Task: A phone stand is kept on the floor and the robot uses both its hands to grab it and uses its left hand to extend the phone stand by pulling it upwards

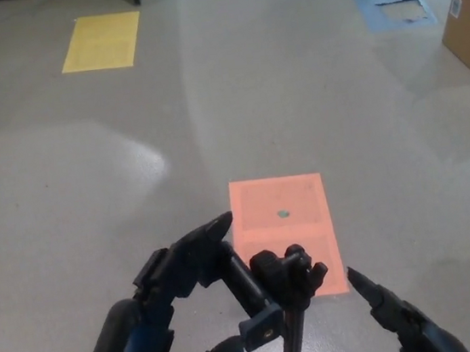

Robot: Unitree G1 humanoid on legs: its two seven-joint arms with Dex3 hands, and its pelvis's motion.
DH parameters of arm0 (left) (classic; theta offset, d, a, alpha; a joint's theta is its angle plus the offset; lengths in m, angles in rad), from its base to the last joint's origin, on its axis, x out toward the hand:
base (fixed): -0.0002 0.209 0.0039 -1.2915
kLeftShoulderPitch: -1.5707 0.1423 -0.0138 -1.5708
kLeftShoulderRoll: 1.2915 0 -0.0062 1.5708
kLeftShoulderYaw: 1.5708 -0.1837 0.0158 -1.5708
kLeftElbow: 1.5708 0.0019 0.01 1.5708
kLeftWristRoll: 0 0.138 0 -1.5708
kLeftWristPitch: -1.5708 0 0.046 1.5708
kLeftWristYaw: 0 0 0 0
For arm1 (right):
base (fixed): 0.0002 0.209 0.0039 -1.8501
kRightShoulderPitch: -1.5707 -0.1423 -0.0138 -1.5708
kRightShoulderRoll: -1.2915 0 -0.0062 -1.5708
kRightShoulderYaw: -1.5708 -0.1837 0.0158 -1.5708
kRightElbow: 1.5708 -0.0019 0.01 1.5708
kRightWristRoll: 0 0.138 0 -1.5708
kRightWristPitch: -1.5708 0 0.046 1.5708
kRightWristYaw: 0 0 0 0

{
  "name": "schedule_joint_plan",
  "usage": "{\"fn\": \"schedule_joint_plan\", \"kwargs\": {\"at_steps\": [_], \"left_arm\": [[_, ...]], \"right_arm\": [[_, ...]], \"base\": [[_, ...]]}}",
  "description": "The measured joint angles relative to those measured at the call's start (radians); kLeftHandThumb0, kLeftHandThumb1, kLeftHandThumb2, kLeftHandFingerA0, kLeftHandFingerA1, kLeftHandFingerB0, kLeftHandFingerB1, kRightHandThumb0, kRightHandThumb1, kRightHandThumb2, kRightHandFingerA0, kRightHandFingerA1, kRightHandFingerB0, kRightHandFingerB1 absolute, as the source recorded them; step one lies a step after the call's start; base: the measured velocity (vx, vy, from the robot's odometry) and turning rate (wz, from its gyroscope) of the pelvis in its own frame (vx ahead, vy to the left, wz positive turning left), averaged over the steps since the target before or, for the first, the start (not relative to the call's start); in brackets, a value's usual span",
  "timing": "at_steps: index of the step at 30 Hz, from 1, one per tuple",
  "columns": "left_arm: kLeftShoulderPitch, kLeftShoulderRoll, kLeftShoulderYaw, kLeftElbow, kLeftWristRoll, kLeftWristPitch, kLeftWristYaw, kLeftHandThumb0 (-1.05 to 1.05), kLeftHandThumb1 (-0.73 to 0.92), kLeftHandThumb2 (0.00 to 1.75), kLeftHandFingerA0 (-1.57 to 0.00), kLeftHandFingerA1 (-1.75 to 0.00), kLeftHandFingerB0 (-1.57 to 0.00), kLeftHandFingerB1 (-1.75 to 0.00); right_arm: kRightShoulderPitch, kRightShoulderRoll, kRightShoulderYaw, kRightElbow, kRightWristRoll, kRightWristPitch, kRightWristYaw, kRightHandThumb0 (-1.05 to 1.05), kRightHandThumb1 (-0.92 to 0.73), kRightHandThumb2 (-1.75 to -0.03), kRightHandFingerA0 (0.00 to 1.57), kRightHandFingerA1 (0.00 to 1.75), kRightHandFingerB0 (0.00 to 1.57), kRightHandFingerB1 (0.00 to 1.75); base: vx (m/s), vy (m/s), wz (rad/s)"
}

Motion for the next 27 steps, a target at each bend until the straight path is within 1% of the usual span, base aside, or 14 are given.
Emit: {"fn": "schedule_joint_plan", "kwargs": {"at_steps": [1,2,4,5,6,8,9,14,15,16,17,18,26,27], "left_arm": [[-0.002,0.002,-0.004,-0.003,0.006,0.0,0.001,-0.87,0.83,0.67,-0.14,-0.25,-0.12,-0.25],[-0.002,0.003,-0.008,-0.006,0.009,0.0,0.002,-0.88,0.68,1.06,-0.03,-0.37,-0.03,-0.34],[-0.007,0.004,-0.014,-0.009,0.014,0.0,0.003,-0.86,0.66,1.05,-0.04,-0.38,-0.03,-0.35],[-0.008,0.005,-0.016,-0.01,0.016,0.0,0.003,-0.87,0.66,1.04,-0.08,-0.38,-0.08,-0.35],[-0.008,0.005,-0.019,-0.012,0.018,0.0,0.004,-0.83,0.65,1.06,-0.05,-0.39,-0.04,-0.36],[-0.005,0.005,-0.025,-0.019,0.023,0.0,0.004,-0.82,0.64,1.06,-0.05,-0.39,-0.05,-0.36],[-0.003,0.005,-0.028,-0.021,0.027,0.0,0.005,-0.89,0.68,1.07,-0.03,-0.37,-0.02,-0.33],[0.001,0.006,-0.032,-0.022,0.037,0.0,0.01,-0.83,0.65,1.06,-0.05,-0.39,-0.04,-0.35],[0.002,0.006,-0.033,-0.022,0.039,0.0,0.012,-0.91,0.68,1.05,-0.06,-0.38,-0.05,-0.36],[0.003,0.006,-0.034,-0.022,0.04,0.0,0.014,-0.91,0.68,1.05,-0.06,-0.38,-0.05,-0.36],[0.004,0.006,-0.035,-0.022,0.04,0.0,0.015,-0.93,0.69,1.05,-0.06,-0.38,-0.05,-0.35],[0.004,0.006,-0.038,-0.022,0.04,0.0,0.015,-0.95,0.69,1.05,-0.06,-0.38,-0.04,-0.36],[-0.002,0.006,-0.048,-0.022,0.034,0.0,0.015,-0.93,0.7,1.05,-0.05,-0.38,-0.05,-0.35],[-0.004,0.006,-0.048,-0.021,0.034,0.0,0.015,-0.93,0.69,1.04,-0.05,-0.37,-0.05,-0.36]], "right_arm": [[-0.014,0.008,0.004,0.007,0.0,0.005,0.0,-0.94,-0.59,-1.03,0.07,0.24,0.05,0.04],[-0.026,0.017,0.007,0.015,0.001,0.008,0.0,-0.93,-0.58,-1.03,0.07,0.29,0.05,0.04],[-0.058,0.036,0.012,0.038,0.003,0.015,0.0,-0.93,-0.57,-1.04,0.07,0.33,0.05,0.05],[-0.069,0.044,0.013,0.048,0.004,0.017,0.0,-0.93,-0.56,-1.02,0.07,0.21,0.05,0.05],[-0.083,0.055,0.015,0.059,0.007,0.02,0.001,-0.93,-0.57,-1.02,0.07,0.2,0.05,0.05],[-0.097,0.074,0.019,0.067,0.011,0.032,0.006,-0.84,-0.53,-0.95,0.02,0.32,0.0,0.14],[-0.105,0.085,0.024,0.069,0.012,0.045,0.009,-0.86,-0.55,-0.95,0.02,0.33,0.0,0.11],[-0.154,0.12,0.041,0.099,0.013,0.089,0.015,-0.88,-0.55,-0.97,0.01,0.33,0.0,0.11],[-0.164,0.124,0.044,0.104,0.013,0.097,0.017,-0.96,-0.69,-0.62,0.01,0.49,0.0,0.21],[-0.17,0.126,0.045,0.109,0.014,0.102,0.018,-0.96,-0.69,-0.62,0.01,0.49,0.0,0.21],[-0.181,0.13,0.046,0.122,0.015,0.107,0.019,-0.86,-0.52,-0.96,0.03,0.47,0.0,0.16],[-0.202,0.14,0.05,0.148,0.015,0.114,0.019,-0.9,-0.54,-0.98,0.0,0.36,0.0,0.13],[-0.263,0.191,0.094,0.222,0.007,0.139,0.012,-0.94,-0.56,-0.9,0.05,0.32,0.0,0.08],[-0.263,0.195,0.101,0.228,0.005,0.14,0.01,-0.64,-0.62,-0.57,0.23,0.87,0.26,0.83]], "base": [[0.0,0.0,0.0],[0.0,0.0,0.0],[0.0,0.0,0.0],[0.0,0.0,0.0],[0.0,0.0,0.0],[0.0,0.0,0.0],[0.0,0.0,0.0],[0.0,0.0,0.0],[0.0,0.0,0.0],[0.0,0.0,0.0],[0.0,0.0,0.0],[0.0,0.0,0.0],[0.0,0.0,0.0],[0.0,0.0,0.0]]}}
